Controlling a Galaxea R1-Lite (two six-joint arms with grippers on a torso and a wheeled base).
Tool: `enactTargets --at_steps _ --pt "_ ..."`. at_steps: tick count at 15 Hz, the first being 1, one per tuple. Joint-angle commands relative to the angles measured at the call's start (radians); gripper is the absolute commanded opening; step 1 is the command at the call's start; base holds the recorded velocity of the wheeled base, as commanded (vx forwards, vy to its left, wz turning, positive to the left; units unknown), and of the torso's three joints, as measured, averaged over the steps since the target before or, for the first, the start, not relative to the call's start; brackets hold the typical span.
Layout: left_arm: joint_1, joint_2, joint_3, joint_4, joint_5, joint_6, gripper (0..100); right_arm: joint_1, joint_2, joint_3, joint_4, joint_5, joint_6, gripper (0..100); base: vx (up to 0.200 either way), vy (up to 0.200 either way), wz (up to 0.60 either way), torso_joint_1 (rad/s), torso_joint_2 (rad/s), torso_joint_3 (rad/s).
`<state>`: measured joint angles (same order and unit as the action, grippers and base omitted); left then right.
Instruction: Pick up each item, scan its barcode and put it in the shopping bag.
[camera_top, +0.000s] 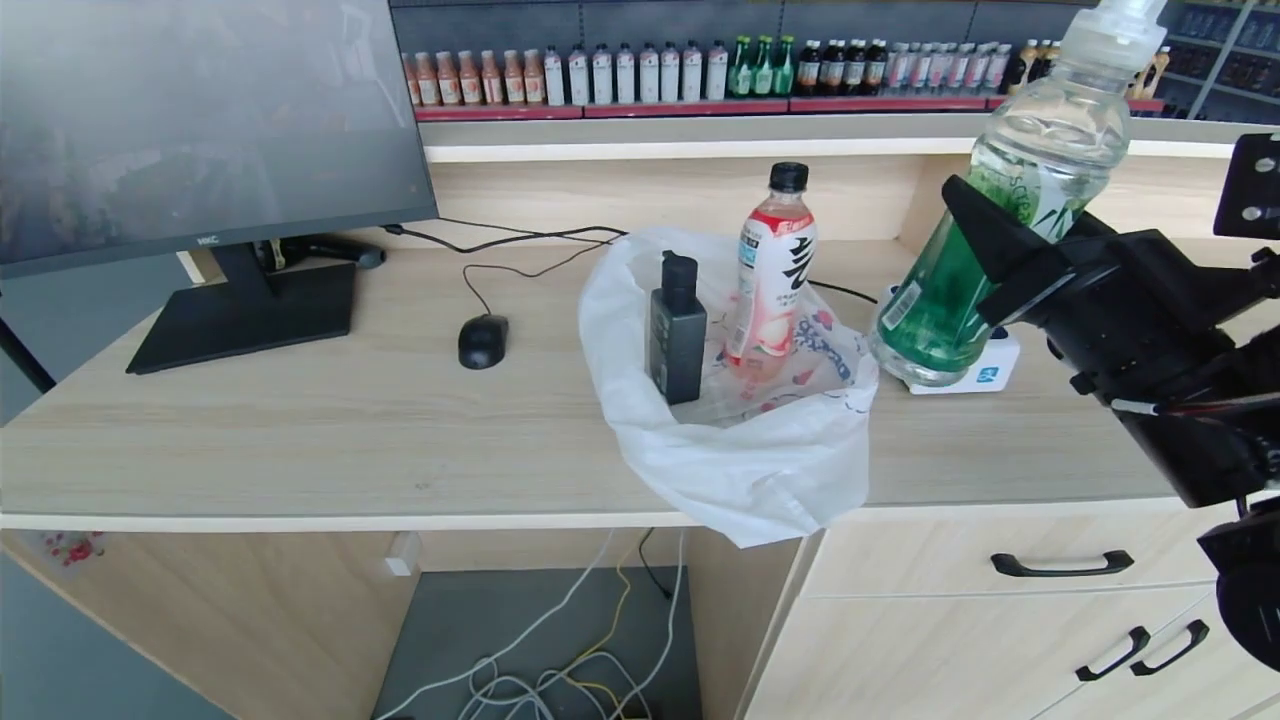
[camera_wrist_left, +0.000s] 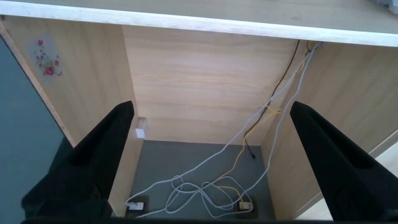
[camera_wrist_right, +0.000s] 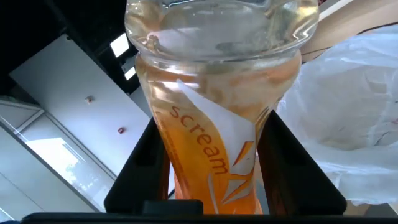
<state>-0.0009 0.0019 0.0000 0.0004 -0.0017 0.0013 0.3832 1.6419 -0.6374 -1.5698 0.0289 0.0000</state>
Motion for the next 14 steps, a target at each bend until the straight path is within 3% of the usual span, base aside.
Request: enactTargets --at_steps 1,9,14 --pt "-0.001 0.0 0.0 0.0 0.0 0.0 100 0.026 0.022 -0.021 -0.001 0.005 -0.005 0 0.0 0.0 0.0 0.0 0.0 0.0" --pt "-0.001 0.0 0.0 0.0 0.0 -0.001 100 0.148 0.222 -0.182 -0.001 0.012 -0.025 0 0.0 0.0 0.0 0.0 0.0 0.0" --pt "-0.001 0.0 0.0 0.0 0.0 -0.001 100 0.195 0.292 -0.179 -0.001 0.012 -0.032 0 0.0 0.0 0.0 0.0 0.0 0.0"
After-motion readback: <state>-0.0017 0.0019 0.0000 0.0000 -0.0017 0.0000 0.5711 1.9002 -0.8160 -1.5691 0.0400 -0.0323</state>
